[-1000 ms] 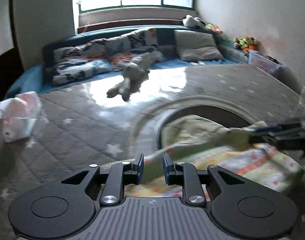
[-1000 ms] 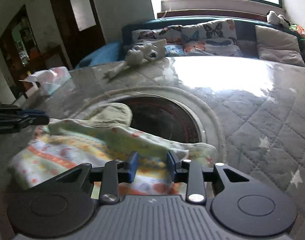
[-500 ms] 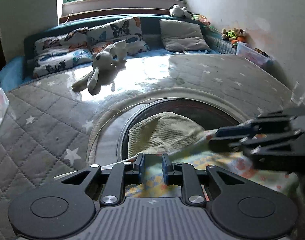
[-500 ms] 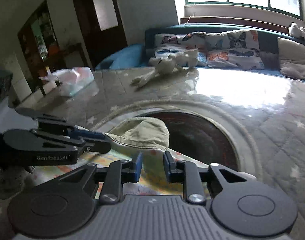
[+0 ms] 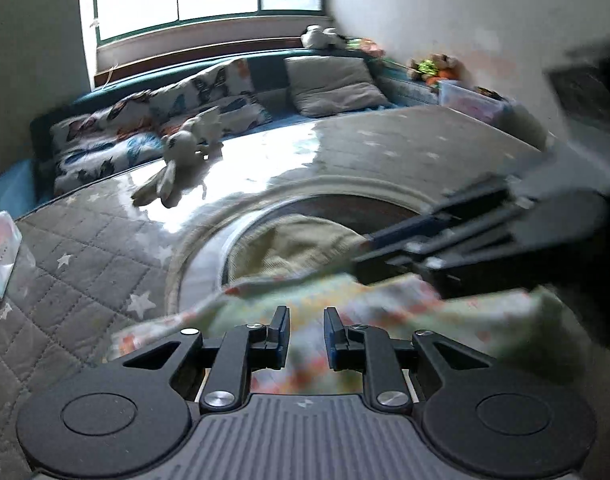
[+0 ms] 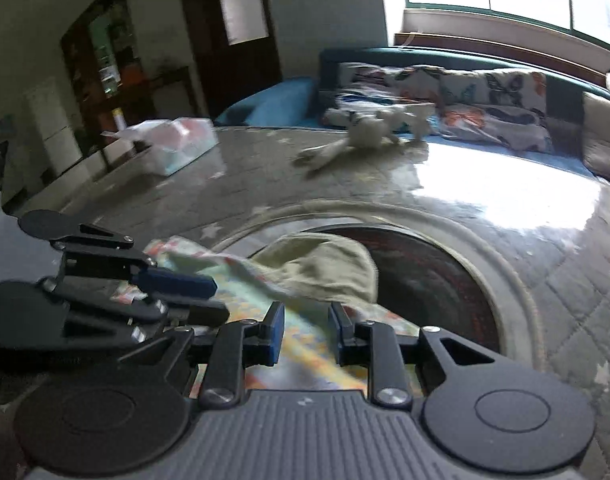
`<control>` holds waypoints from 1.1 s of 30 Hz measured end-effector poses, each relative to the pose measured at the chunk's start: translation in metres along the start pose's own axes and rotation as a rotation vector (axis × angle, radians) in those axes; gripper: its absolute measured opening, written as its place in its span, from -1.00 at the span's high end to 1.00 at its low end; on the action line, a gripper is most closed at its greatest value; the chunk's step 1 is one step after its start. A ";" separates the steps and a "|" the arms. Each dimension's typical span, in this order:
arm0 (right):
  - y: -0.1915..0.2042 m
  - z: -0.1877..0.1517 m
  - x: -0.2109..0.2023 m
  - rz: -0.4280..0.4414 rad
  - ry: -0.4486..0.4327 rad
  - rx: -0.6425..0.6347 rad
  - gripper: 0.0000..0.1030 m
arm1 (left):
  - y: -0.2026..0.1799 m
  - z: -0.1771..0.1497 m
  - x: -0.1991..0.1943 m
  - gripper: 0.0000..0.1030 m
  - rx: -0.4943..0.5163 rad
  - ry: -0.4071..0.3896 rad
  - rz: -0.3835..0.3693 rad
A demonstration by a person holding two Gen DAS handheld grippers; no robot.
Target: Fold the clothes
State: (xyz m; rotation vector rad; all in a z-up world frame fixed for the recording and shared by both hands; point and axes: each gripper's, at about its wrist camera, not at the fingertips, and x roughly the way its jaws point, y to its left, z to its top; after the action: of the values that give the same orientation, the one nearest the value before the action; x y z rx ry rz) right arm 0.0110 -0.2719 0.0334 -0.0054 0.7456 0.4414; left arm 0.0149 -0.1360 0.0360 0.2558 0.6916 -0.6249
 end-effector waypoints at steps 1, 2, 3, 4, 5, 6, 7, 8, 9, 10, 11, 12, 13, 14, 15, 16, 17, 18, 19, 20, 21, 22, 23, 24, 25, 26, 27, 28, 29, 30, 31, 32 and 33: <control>0.004 0.000 0.001 0.010 0.003 -0.014 0.54 | -0.003 -0.004 -0.003 0.60 0.009 0.001 -0.004; 0.009 -0.001 0.002 0.017 0.008 -0.030 0.54 | -0.006 -0.008 -0.006 0.60 0.014 0.001 -0.007; 0.013 -0.001 0.004 0.020 0.012 -0.048 0.54 | -0.008 -0.012 -0.009 0.61 0.015 0.002 -0.010; 0.017 -0.002 0.006 0.023 0.017 -0.064 0.54 | -0.009 -0.015 -0.011 0.61 0.014 0.003 -0.014; 0.021 -0.004 0.008 0.025 0.025 -0.077 0.54 | -0.011 -0.019 -0.013 0.60 0.011 0.002 -0.019; 0.024 -0.006 0.009 0.028 0.034 -0.089 0.54 | -0.012 -0.022 -0.015 0.60 0.008 0.003 -0.020; 0.027 -0.008 0.008 0.028 0.040 -0.101 0.54 | -0.013 -0.025 -0.017 0.60 0.006 0.003 -0.020; 0.031 -0.010 0.007 0.028 0.043 -0.116 0.54 | -0.014 -0.027 -0.019 0.60 0.004 0.001 -0.020; 0.035 -0.012 0.005 0.027 0.047 -0.133 0.54 | -0.014 -0.030 -0.021 0.60 0.002 -0.001 -0.020; 0.039 -0.016 0.002 0.024 0.049 -0.155 0.54 | -0.015 -0.032 -0.024 0.60 0.000 -0.001 -0.018; 0.044 -0.019 -0.001 0.019 0.050 -0.180 0.54 | -0.015 -0.034 -0.026 0.60 0.000 -0.004 -0.016; 0.048 -0.023 -0.005 0.014 0.051 -0.205 0.54 | -0.015 -0.036 -0.028 0.60 -0.002 -0.006 -0.018; 0.053 -0.027 -0.008 0.009 0.052 -0.230 0.54 | -0.015 -0.037 -0.030 0.60 -0.004 -0.008 -0.019; 0.057 -0.032 -0.012 0.003 0.051 -0.251 0.54 | -0.014 -0.039 -0.032 0.60 -0.005 -0.009 -0.020; 0.061 -0.037 -0.017 -0.004 0.049 -0.270 0.54 | -0.014 -0.041 -0.032 0.60 -0.007 -0.008 -0.020; 0.065 -0.042 -0.020 -0.011 0.047 -0.284 0.54 | -0.014 -0.043 -0.033 0.60 -0.009 -0.008 -0.020; 0.068 -0.047 -0.023 -0.017 0.043 -0.293 0.54 | -0.014 -0.045 -0.034 0.59 -0.010 -0.009 -0.018; 0.071 -0.051 -0.026 -0.022 0.037 -0.301 0.54 | -0.015 -0.046 -0.034 0.59 -0.011 -0.011 -0.016; 0.074 -0.056 -0.030 -0.030 0.028 -0.313 0.54 | -0.016 -0.047 -0.035 0.59 -0.010 -0.013 -0.015; 0.077 -0.060 -0.033 -0.037 0.023 -0.323 0.54 | -0.017 -0.047 -0.036 0.59 -0.008 -0.016 -0.014; 0.080 -0.063 -0.036 -0.043 0.021 -0.330 0.55 | -0.017 -0.047 -0.036 0.59 -0.009 -0.017 -0.013; 0.081 -0.066 -0.037 -0.051 0.017 -0.328 0.55 | -0.017 -0.048 -0.036 0.59 -0.013 -0.018 -0.013; 0.082 -0.068 -0.039 -0.056 0.013 -0.321 0.55 | -0.016 -0.048 -0.036 0.59 -0.017 -0.019 -0.013; 0.081 -0.070 -0.040 -0.060 0.008 -0.308 0.55 | -0.016 -0.048 -0.037 0.58 -0.022 -0.020 -0.012; 0.079 -0.073 -0.042 -0.063 0.001 -0.293 0.55 | -0.015 -0.049 -0.037 0.58 -0.027 -0.022 -0.012; 0.077 -0.075 -0.045 -0.067 -0.004 -0.275 0.55 | -0.014 -0.050 -0.037 0.57 -0.032 -0.024 -0.012; 0.074 -0.077 -0.048 -0.071 -0.008 -0.254 0.55 | -0.013 -0.050 -0.037 0.56 -0.037 -0.025 -0.012; 0.071 -0.079 -0.050 -0.080 -0.010 -0.236 0.55 | -0.012 -0.051 -0.038 0.56 -0.042 -0.027 -0.011; 0.068 -0.082 -0.052 -0.091 -0.012 -0.218 0.55 | -0.011 -0.051 -0.038 0.56 -0.046 -0.029 -0.011; 0.064 -0.084 -0.055 -0.103 -0.014 -0.201 0.55 | -0.010 -0.053 -0.039 0.56 -0.050 -0.030 -0.011; 0.061 -0.086 -0.057 -0.114 -0.016 -0.184 0.55 | -0.010 -0.053 -0.039 0.56 -0.054 -0.031 -0.011; 0.057 -0.089 -0.060 -0.126 -0.019 -0.167 0.55 | -0.009 -0.054 -0.040 0.56 -0.059 -0.032 -0.011; 0.053 -0.091 -0.063 -0.137 -0.021 -0.151 0.55 | -0.008 -0.054 -0.040 0.56 -0.064 -0.033 -0.010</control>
State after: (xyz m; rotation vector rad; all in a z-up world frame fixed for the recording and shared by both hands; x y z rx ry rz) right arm -0.1106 -0.2630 0.0154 -0.1917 0.6850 0.3650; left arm -0.0420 -0.1015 0.0221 0.1826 0.6799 -0.6144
